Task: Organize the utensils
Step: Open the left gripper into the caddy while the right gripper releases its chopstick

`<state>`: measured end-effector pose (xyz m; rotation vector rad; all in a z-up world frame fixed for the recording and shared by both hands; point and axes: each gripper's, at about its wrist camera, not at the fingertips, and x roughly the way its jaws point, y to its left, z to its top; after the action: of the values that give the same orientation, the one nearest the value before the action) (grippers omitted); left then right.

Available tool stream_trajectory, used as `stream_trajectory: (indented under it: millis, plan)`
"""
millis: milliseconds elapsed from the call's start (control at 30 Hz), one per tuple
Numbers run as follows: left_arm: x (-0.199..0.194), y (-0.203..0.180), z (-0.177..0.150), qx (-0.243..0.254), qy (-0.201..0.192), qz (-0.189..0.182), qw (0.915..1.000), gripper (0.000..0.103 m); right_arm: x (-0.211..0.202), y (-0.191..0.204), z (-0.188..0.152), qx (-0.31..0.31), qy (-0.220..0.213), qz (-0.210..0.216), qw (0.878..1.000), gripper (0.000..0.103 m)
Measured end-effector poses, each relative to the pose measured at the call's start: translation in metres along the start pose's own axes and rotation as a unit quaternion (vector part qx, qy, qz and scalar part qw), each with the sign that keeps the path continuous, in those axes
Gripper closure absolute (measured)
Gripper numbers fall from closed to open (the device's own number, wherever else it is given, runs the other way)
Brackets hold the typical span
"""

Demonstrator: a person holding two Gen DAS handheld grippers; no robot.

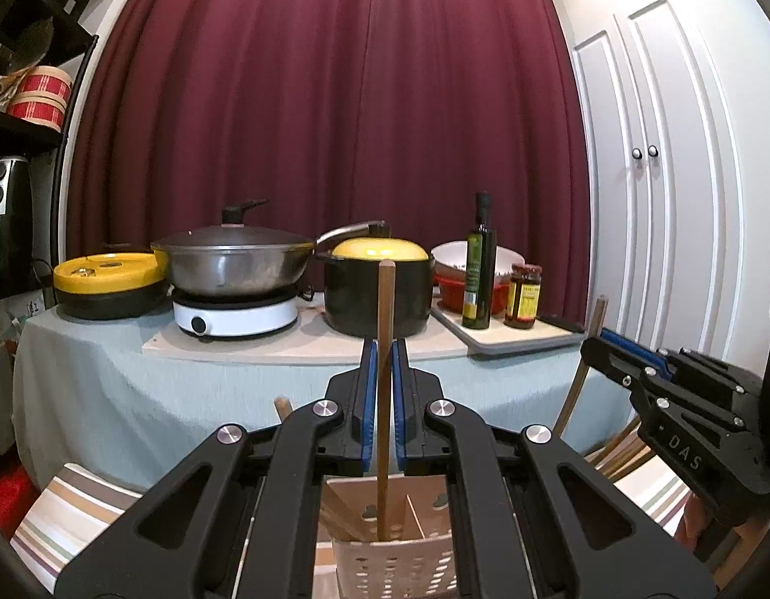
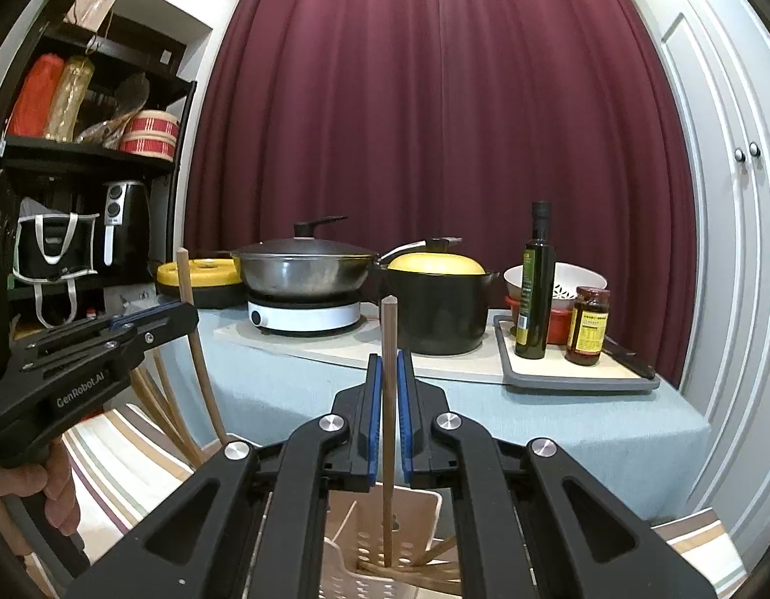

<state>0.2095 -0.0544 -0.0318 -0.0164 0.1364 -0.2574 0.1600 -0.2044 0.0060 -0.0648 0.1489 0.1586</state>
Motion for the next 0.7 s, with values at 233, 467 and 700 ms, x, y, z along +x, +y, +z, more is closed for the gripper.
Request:
stream_trajectory:
  millis: [233, 467, 700]
  plan:
    - [-0.005, 0.001, -0.002, 0.000, 0.000, 0.007, 1.0000, 0.062, -0.004, 0.001, 0.002, 0.005, 0.002, -0.002, 1.000, 0.069]
    - [-0.004, 0.002, -0.001, 0.003, 0.006, 0.009, 0.9999, 0.040, -0.007, 0.004, 0.005, 0.005, -0.004, -0.004, 1.000, 0.053]
    - [-0.009, 0.007, 0.004, -0.006, -0.003, 0.013, 0.9999, 0.021, -0.012, 0.005, 0.009, 0.007, -0.013, -0.009, 1.000, 0.032]
